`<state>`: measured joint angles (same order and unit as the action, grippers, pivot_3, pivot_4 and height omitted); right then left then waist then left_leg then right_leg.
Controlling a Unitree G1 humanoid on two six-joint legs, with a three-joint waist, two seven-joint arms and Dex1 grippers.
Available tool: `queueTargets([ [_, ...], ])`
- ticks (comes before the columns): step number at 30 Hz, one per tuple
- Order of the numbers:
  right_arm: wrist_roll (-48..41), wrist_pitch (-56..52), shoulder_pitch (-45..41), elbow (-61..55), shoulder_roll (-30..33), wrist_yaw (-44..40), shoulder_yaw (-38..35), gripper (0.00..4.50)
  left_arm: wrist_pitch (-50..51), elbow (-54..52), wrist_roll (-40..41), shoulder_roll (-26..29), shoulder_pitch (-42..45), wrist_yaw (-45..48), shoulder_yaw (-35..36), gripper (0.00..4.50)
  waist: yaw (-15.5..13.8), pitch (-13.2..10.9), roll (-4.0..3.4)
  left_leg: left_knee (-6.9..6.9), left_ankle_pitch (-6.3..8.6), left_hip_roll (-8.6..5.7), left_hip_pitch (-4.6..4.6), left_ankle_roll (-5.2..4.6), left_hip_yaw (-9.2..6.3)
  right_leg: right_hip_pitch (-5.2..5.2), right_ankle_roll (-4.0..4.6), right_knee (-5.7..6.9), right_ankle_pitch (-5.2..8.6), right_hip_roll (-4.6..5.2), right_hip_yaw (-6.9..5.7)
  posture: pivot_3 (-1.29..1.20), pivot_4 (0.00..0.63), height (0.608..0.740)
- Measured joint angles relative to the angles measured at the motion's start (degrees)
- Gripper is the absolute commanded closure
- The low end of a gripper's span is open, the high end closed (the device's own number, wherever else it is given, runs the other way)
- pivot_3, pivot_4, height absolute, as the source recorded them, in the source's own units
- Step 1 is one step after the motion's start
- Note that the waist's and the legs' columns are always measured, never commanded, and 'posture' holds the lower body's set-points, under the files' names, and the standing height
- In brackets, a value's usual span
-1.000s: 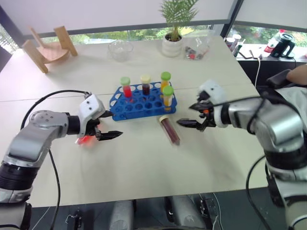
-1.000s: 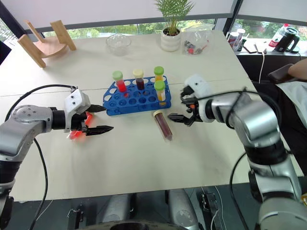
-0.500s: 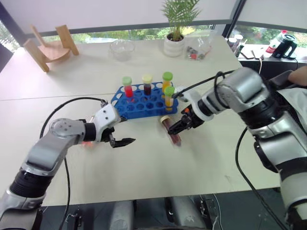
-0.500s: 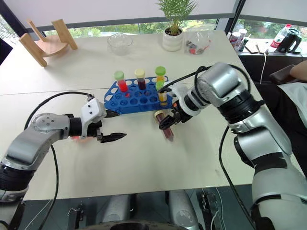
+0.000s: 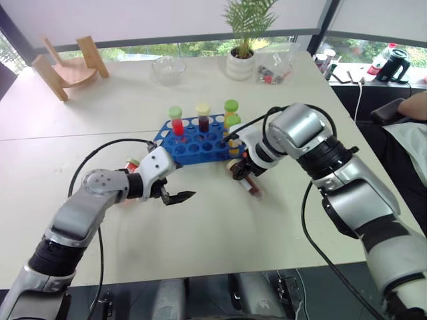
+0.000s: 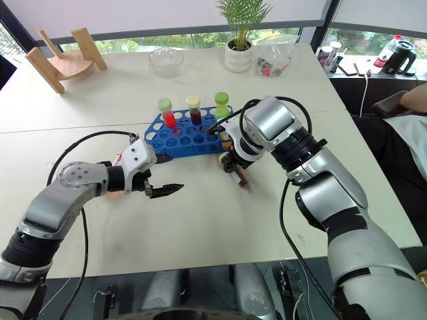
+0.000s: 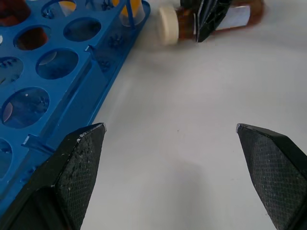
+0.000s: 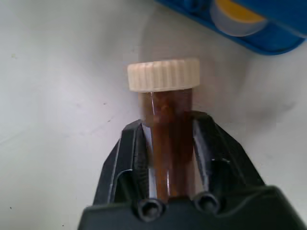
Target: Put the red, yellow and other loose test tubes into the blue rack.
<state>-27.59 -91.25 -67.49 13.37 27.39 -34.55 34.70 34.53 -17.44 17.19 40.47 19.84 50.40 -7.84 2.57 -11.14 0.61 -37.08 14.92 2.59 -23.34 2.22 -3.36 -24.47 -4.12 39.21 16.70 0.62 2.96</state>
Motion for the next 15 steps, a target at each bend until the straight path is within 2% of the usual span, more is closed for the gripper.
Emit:
queueTargets([
  [2,-1.06,0.28,1.23,-2.86,1.76,-0.24,0.14,3.64,-0.02,0.17,-0.05,-0.02,-0.03,0.00,0.00,0.00,-0.17,0.00,0.00,0.01,0.00,0.00,-0.03,0.00,-0.03,0.00,0.00,-0.02,0.00,0.01,-0.03,0.00,0.150,0.740],
  [9,-12.87,0.31,9.50,-14.93,17.33,-2.61,-2.26,3.64,-0.09,2.10,-0.45,0.96,0.22,0.81,0.12,0.00,-2.57,0.01,0.03,-0.04,0.01,-0.20,-0.10,-0.01,-0.07,0.12,-0.04,-0.24,0.02,0.22,-0.09,0.00,0.150,0.740],
  [12,-17.86,1.34,15.81,-22.46,18.69,-5.73,-9.34,3.64,-0.09,3.32,-0.29,2.47,0.51,2.05,0.69,0.00,-2.02,-0.01,0.03,-0.02,0.01,-0.14,-0.09,-0.02,-0.09,0.10,-0.04,-0.23,0.02,0.12,-0.08,0.00,0.150,0.740],
  [15,-19.12,13.09,21.91,-33.14,17.45,-8.87,-18.19,3.64,-0.10,4.21,0.96,3.15,1.72,3.62,2.09,0.00,-1.25,-0.01,0.04,0.00,0.02,-0.02,-0.04,-0.03,-0.10,0.07,-0.04,-0.17,0.02,-0.03,-0.07,0.00,0.150,0.740],
])
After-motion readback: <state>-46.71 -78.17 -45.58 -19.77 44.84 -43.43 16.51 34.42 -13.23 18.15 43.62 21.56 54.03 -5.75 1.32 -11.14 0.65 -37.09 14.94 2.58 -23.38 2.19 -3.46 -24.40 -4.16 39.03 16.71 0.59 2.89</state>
